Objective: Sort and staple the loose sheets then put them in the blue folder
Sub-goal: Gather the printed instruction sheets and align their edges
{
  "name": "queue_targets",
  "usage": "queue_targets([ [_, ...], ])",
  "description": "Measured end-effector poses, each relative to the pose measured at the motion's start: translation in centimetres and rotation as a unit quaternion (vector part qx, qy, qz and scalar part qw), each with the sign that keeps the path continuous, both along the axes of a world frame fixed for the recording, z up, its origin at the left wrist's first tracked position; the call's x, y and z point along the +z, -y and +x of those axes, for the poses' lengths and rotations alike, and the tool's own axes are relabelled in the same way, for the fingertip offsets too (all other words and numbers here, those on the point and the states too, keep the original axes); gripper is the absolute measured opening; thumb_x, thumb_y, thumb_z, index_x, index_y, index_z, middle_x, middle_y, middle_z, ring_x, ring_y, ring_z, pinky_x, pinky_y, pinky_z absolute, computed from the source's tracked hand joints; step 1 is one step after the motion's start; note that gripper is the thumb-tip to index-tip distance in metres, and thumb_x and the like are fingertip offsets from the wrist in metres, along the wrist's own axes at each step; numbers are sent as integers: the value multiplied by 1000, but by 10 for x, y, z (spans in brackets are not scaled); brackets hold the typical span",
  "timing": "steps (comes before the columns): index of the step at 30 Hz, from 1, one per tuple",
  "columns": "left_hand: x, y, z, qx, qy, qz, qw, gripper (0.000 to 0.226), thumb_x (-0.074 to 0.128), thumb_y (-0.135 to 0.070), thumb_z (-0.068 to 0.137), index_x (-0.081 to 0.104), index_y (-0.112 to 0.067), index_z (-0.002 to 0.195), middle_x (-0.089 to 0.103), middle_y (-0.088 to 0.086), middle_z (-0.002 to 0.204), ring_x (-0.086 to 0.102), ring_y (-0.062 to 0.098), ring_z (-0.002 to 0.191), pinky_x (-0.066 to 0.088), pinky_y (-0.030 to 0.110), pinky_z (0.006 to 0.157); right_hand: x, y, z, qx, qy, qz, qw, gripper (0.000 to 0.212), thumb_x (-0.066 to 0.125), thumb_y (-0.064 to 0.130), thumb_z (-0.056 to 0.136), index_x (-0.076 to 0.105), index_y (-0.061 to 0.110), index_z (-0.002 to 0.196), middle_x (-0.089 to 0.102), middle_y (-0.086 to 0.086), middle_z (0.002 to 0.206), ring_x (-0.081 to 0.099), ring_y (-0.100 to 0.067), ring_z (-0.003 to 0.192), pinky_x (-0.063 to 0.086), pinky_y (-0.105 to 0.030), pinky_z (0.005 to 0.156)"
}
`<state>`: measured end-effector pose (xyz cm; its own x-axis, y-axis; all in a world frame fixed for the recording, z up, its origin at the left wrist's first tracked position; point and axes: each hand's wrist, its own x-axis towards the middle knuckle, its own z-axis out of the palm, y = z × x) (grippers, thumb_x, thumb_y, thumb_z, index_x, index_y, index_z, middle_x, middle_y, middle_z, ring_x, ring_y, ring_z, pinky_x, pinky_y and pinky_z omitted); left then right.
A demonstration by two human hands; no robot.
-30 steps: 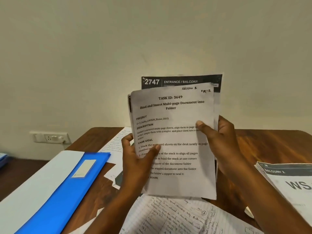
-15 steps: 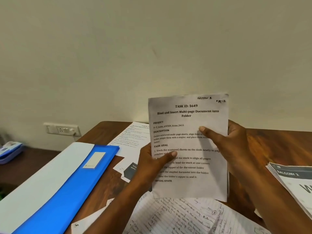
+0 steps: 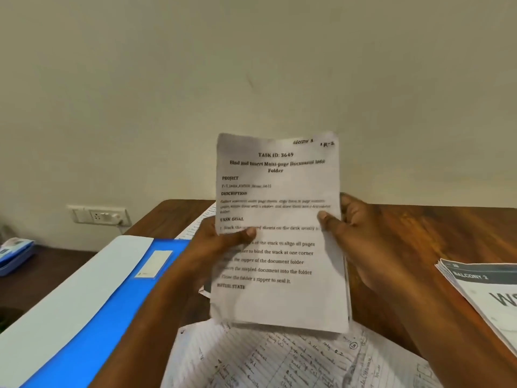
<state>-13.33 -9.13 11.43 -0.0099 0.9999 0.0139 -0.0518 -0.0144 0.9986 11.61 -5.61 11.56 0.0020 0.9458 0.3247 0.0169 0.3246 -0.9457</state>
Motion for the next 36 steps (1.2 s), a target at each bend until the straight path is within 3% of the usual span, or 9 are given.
queue_targets([
  [5, -2, -6, -29, 19, -26, -63, 997, 36, 69, -17, 96, 65, -3, 129, 77, 18, 114, 75, 39, 106, 58, 58, 97, -23, 9, -20, 143, 75, -170, 972, 32, 50, -3, 105, 70, 12, 124, 76, -5, 124, 73, -22, 113, 57, -47, 102],
  [9, -33, 8, -48, 42, -89, -150, 984, 32, 71, -13, 96, 64, -5, 126, 80, 18, 103, 78, 38, 89, 64, 50, 79, -34, 14, -24, 190, 187, -242, 933, 23, 52, 14, 108, 72, 12, 119, 80, -6, 110, 78, -26, 100, 63, -41, 84],
  [13, -74, 37, -64, 78, -176, -194, 962, 42, 76, -16, 93, 61, -17, 132, 80, 8, 99, 79, 23, 77, 60, 31, 60, -63, -4, -21, 39, 415, -58, 907, 26, 60, 45, 102, 72, 22, 110, 78, 2, 104, 75, -18, 89, 63, -45, 83],
  [17, -92, 47, -76, 111, -215, -207, 948, 53, 80, -22, 90, 58, -20, 137, 75, 9, 108, 74, 25, 82, 58, 32, 58, -96, -9, -19, 89, 560, 28, 823, 60, 38, 65, 104, 40, 36, 157, 34, 8, 167, 34, -19, 153, 30, -50, 124],
  [20, -92, 48, -75, 113, -225, -198, 947, 43, 78, -17, 92, 64, -16, 132, 73, 4, 88, 71, 24, 70, 56, 32, 55, -108, -5, -16, 149, 612, 23, 776, 70, 20, 72, 103, 8, 42, 165, -4, 9, 174, -5, -13, 161, -3, -52, 130],
  [26, -87, 52, -76, 96, -192, -204, 955, 18, 72, -12, 95, 71, -12, 114, 81, 12, 85, 77, 33, 73, 57, 37, 61, -107, -5, 10, 176, 583, 34, 793, 83, 10, 84, 89, 26, 45, 161, 6, 14, 173, 1, -5, 160, 1, -48, 130],
  [29, -87, 51, -75, 92, -187, -193, 959, 16, 71, -10, 96, 71, -10, 112, 77, 7, 70, 73, 26, 57, 54, 34, 50, -100, 7, 24, 187, 559, 61, 805, 62, 31, 69, 101, 47, 40, 153, 24, 17, 167, 20, 4, 154, 14, -26, 124],
  [31, -88, 49, -73, 91, -191, -186, 960, 24, 72, -11, 96, 69, -12, 120, 80, 10, 81, 77, 34, 72, 63, 49, 67, -91, 12, 30, 204, 534, 66, 818, 45, 49, 56, 104, 64, 36, 140, 42, 20, 155, 37, 18, 138, 31, -11, 113],
  [36, -94, 51, -63, 71, -199, -134, 968, 45, 72, -10, 95, 58, -47, 116, 81, -1, 89, 76, 26, 76, 62, 48, 72, -82, -27, 29, 31, 445, -6, 895, 43, 79, 39, 89, 70, 25, 129, 72, 7, 128, 65, 2, 97, 57, -22, 83],
])
